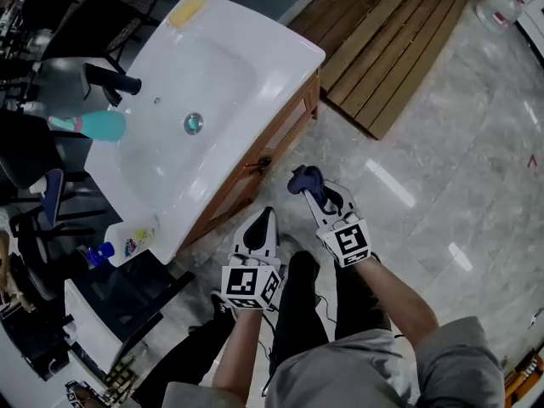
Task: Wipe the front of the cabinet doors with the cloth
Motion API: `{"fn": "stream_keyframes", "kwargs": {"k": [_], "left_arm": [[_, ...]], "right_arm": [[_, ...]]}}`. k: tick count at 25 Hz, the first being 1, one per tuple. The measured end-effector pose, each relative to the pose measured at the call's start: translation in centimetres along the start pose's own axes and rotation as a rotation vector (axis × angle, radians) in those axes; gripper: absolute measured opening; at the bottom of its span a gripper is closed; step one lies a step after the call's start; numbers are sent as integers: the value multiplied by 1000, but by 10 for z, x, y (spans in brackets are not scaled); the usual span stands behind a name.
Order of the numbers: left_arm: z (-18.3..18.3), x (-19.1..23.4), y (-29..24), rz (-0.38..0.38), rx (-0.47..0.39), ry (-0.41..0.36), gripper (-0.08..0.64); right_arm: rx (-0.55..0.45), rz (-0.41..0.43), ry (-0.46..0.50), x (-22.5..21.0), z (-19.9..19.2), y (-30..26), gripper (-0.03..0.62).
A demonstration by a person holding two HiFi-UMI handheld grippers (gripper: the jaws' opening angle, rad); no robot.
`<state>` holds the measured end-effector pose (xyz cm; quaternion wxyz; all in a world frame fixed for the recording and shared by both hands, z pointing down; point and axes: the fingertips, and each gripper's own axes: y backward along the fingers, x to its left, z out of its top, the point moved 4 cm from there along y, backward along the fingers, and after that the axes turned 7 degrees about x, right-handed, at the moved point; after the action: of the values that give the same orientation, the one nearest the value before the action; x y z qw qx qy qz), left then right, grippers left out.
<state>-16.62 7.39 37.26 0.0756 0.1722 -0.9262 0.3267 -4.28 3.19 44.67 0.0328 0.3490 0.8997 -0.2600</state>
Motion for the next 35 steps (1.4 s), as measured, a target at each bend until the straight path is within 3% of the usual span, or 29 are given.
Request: {"fn": "stream_keyframes", "kwargs": {"k": [8,14,35], "left_arm": [[57,-25,31,-13,-36,-56,8],[98,-39,62,-6,-74,-50,8],[197,-68,140,-36,-239,-194,8]], "right_arm": [[-64,22,37,18,84,43,74],[-119,37,72,34,143,79,74],[-299,56,200,84,283,154,74]]}}
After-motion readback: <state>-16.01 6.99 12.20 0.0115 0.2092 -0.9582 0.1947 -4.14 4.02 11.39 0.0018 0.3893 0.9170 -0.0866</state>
